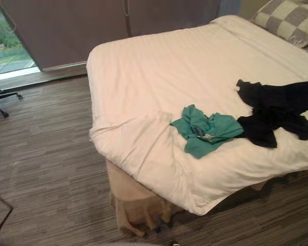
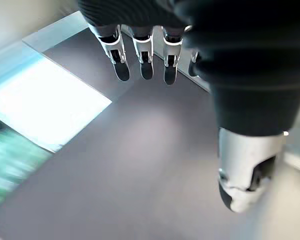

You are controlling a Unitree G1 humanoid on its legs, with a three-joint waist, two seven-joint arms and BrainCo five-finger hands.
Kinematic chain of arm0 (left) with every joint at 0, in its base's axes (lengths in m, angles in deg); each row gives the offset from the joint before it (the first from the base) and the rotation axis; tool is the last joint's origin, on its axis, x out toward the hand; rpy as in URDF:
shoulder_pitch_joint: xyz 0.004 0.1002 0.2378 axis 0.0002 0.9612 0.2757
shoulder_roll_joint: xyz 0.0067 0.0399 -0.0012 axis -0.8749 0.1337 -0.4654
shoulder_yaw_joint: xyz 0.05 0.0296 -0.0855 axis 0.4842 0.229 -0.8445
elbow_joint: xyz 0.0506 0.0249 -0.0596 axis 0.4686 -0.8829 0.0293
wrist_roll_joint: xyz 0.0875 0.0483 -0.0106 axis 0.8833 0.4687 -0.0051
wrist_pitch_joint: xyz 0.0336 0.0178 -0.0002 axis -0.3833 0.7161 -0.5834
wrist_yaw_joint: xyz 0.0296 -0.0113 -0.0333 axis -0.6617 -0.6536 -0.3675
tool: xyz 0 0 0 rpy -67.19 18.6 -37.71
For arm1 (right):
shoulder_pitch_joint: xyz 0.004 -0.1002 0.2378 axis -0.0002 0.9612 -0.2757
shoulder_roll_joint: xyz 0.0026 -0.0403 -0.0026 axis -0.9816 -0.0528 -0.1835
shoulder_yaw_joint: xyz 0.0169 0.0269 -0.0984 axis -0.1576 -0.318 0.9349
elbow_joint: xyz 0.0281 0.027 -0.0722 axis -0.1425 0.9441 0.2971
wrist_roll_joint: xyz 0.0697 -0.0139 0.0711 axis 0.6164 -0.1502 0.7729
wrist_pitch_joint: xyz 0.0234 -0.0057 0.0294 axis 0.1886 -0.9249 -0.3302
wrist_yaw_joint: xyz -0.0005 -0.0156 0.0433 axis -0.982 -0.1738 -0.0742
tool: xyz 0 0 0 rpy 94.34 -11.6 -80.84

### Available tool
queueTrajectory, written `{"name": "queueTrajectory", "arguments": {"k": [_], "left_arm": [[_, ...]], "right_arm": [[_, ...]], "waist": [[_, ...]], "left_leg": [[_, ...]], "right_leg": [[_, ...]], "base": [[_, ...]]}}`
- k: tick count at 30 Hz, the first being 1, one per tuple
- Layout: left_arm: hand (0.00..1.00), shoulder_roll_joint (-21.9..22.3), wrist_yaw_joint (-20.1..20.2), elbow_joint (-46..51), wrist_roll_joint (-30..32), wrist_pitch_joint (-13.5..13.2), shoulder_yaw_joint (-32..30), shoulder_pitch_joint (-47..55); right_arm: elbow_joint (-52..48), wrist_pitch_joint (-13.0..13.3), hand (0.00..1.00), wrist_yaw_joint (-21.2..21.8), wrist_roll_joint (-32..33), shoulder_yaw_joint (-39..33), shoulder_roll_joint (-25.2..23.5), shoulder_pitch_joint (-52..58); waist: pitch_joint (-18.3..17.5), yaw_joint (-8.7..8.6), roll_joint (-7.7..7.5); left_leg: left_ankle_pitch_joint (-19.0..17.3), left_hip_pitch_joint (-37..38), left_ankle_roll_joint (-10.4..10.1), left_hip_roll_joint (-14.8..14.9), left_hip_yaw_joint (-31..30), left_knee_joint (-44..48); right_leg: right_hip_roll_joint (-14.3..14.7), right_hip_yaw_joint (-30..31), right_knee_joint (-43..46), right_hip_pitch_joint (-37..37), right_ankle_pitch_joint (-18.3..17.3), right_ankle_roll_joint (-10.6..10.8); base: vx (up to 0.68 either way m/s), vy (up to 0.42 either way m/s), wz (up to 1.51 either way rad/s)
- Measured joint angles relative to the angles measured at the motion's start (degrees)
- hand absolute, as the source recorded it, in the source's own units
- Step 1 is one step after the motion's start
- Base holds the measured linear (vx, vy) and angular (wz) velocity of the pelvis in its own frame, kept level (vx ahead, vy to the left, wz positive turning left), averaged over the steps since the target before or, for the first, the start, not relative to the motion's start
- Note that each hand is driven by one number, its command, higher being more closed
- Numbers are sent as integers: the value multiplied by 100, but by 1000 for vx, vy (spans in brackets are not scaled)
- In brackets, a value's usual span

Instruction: Tidy the bed and pick cloth on bed and put in laundry

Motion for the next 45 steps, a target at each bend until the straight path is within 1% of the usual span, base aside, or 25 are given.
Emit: {"name": "queueTrajectory", "arguments": {"k": [1, 3, 5, 6, 8, 9, 11, 12, 14, 16, 17, 19, 21, 22, 23, 24, 26, 29, 32, 33, 36, 38, 40, 41, 45], "left_arm": [[0, 1, 39, 34, 30, 0, 144, -121], [0, 17, 79, 39, 253, 45, 770, -737], [0, 103, 127, 34, 393, 164, 1237, -1089], [0, 166, 159, 37, 440, 197, 1375, -1160], [0, 493, 379, 30, 481, 406, 1923, -1341], [0, 570, 456, 30, 485, 452, 2059, -1356], [0, 885, 751, 12, 667, 642, 2572, -1368], [0, 949, 814, -5, 704, 663, 2690, -1368], [0, 1155, 1110, -205, 770, 827, 3106, -1366], [0, 1189, 1272, -406, 873, 972, 3278, -1366], [0, 1219, 1375, -533, 874, 1087, 3299, -1365], [0, 1292, 1439, -714, 962, 1204, 3308, -1364], [0, 1364, 1441, -1000, 1407, 1407, 3409, -1356], [0, 1374, 1440, -1085, 1523, 1443, 3422, -1355], [0, 1414, 1427, -1291, 1762, 1630, 3438, -1321], [0, 1431, 1419, -1361, 1839, 1727, 3436, -1297], [0, 1601, 1256, -1634, 1992, 2079, 3366, -1263], [0, 1699, 967, -1800, 2000, 2271, 3222, -1190], [0, 1910, 437, -1807, 2046, 2359, 2964, -1111], [0, 1952, 357, -1807, 2046, 2382, 2927, -1092], [0, 2200, -44, -1784, 2046, 2456, 2830, -1069], [0, 2545, -467, -1761, 1998, 2629, 2756, -1165], [0, 2709, -714, -1761, 1937, 2758, 2760, -1288], [100, 2796, -904, -1761, 1919, 2912, 2764, -1492], [100, 2906, -888, -1751, 1783, 3274, 2764, -1842]], "right_arm": [[-2, -27, 0, 13, -1, -32, 19, -1], [-1, -118, 0, 74, -8, -195, 48, -2], [4, -178, 0, 107, -17, -242, 70, -2], [4, -208, 0, 118, -22, -248, 85, -2], [2, -222, 0, 184, -60, -258, 99, 0], [3, -229, 0, 195, -60, -257, 91, 2], [4, -267, 0, 250, -63, -251, 73, 23], [4, -270, 0, 258, -63, -243, 63, 27], [1, -304, 0, 281, -60, -199, 24, 44], [-8, -331, 0, 281, -57, -113, 32, 41], [-14, -345, 0, 282, -50, -33, 36, 41], [-29, -382, 0, 284, -46, 26, 44, 44], [-78, -402, 0, 282, -9, 49, 55, 44], [-78, -403, 0, 282, 0, 58, 55, 44], [-75, -419, 0, 282, 44, 107, 59, 60], [-77, -422, 0, 283, 69, 149, 69, 65], [-199, -419, 0, 288, 287, 243, 94, 101], [-266, -418, 0, 308, 419, 258, 94, 101], [-284, -379, 0, 382, 462, 254, 97, 143], [-285, -365, 0, 409, 463, 255, 97, 146], [-404, -308, 0, 527, 494, 349, 86, 145], [-600, -254, 0, 566, 496, 451, 116, 110], [-661, -222, 0, 574, 503, 461, 110, -82], [-740, -195, 0, 591, 550, 508, 72, -319], [-1082, -99, 0, 630, 624, 540, 43, -547]], "waist": [[16, -4, 35], [47, -122, 144], [53, -252, 160], [53, -317, 159], [74, -504, 133], [83, -529, 120], [104, -668, 90], [120, -678, 79], [161, -684, 28], [175, -702, 16], [216, -760, 16], [258, -786, 42], [283, -808, 77], [296, -819, 76], [312, -830, 72], [315, -834, 78], [396, -924, 134], [431, -995, 211], [553, -1035, 281], [557, -1065, 289], [570, -1093, 310], [592, -1113, 295], [640, -1142, 268], [840, -1212, 194], [1146, -1230, 107]], "left_leg": [[-12, -1, -18, 19, 38, 41], [-24, -4, -39, 85, 191, 42], [-22, 16, -42, 88, 298, 46], [-22, 32, -42, 85, 339, 46], [-36, 93, -62, 81, 460, 31], [-40, 97, -67, 81, 489, 31], [-62, 99, -92, 71, 488, 27], [-62, 96, -92, 67, 489, 26], [-63, 95, -92, 60, 553, 27], [-86, 69, -85, 59, 619, 28], [-105, 69, -75, 61, 621, 30], [-155, 69, -67, 68, 627, 30], [-193, -10, -72, 76, 656, 31], [-193, -20, -72, 76, 665, 30], [-193, -19, -72, 82, 749, 31], [-194, -21, -73, 83, 776, 31], [-194, -63, -73, 73, 799, 30], [-182, -232, -66, 71, 837, 37], [-166, -234, -83, 88, 964, 28], [-161, -231, -91, 88, 983, 29], [-44, -262, -252, 36, 1245, 36], [18, -579, -214, -72, 1496, 145], [99, -879, -170, -169, 1620, 177], [164, -1103, -143, -236, 1750, 193], [206, -1431, -80, -238, 2069, 232]], "right_leg": [[19, 32, -2, -3, 5, -14], [106, 215, -6, -94, 42, -118], [117, 315, -7, -117, 43, -155], [117, 331, -7, -119, 49, -164], [114, 469, -7, -122, 59, -178], [110, 500, -7, -127, 63, -185], [92, 535, -2, -189, 103, -167], [91, 554, -3, -205, 123, -165], [89, 631, -5, -247, 188, -156], [90, 662, -6, -302, 215, -131], [93, 677, -8, -307, 228, -115], [103, 679, -13, -319, 231, -110], [114, 710, -34, -411, 279, -80], [115, 716, -40, -425, 293, -79], [124, 771, -47, -449, 321, -86], [127, 792, -50, -464, 327, -83], [119, 817, -51, -518, 342, -66], [116, 841, -18, -710, 348, -59], [141, 898, 68, -795, 332, -80], [140, 900, 79, -795, 317, -90], [81, 977, 473, -1055, 123, -106], [-45, 1113, 1177, -1687, -192, -77], [-142, 1177, 1582, -2167, -315, -74], [-202, 1265, 1805, -2503, -370, -74], [-198, 1354, 2048, -2972, -373, -84]], "base": [[53, -119, -45], [12, -84, -42], [4, -35, -32], [-5, -15, -32], [-13, 18, -37], [-25, 38, -34], [-42, 46, -17], [-59, 50, -13], [-70, 39, -17], [-78, 23, -14], [-78, 15, -8], [-73, 9, -7], [-92, 6, -12], [-87, -5, -15], [-58, -9, -18], [-57, -12, -22], [-38, -4, -10], [-3, -7, -6], [51, -10, -12], [74, 8, -8], [43, 18, -16], [-41, 37, -19], [-73, 10, -7], [-92, -10, -2], [-79, -18, -7]]}}
